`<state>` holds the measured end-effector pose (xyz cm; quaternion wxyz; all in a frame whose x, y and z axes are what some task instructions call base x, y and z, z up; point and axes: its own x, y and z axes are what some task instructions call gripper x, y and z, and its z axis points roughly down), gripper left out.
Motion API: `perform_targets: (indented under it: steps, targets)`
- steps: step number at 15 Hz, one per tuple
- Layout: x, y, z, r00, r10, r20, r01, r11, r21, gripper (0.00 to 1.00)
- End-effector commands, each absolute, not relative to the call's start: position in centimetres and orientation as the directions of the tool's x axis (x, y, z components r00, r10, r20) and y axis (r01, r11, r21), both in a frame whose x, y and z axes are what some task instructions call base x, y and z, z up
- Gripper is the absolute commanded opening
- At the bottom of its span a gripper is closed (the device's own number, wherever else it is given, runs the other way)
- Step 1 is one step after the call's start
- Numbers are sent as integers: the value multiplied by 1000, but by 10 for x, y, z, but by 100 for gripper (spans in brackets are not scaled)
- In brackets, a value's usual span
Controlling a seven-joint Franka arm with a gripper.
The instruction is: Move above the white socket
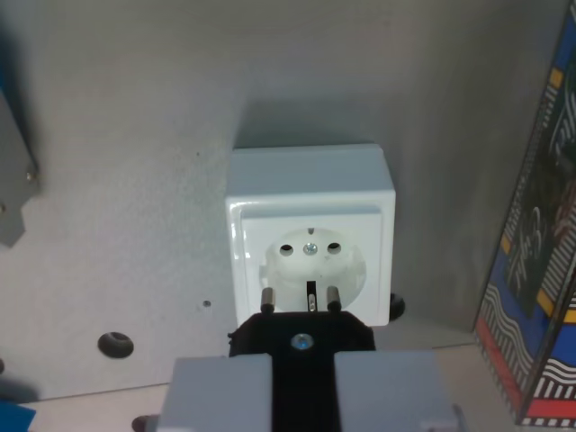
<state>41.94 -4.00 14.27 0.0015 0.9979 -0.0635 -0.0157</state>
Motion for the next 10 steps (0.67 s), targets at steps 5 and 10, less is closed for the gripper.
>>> perform_targets:
  steps: [5,10]
  targets:
    - [405,-46,119,992,-107,64,-105,-994,-34,0]
    - [399,-47,109,992,-107,61,-105,-994,-37,0]
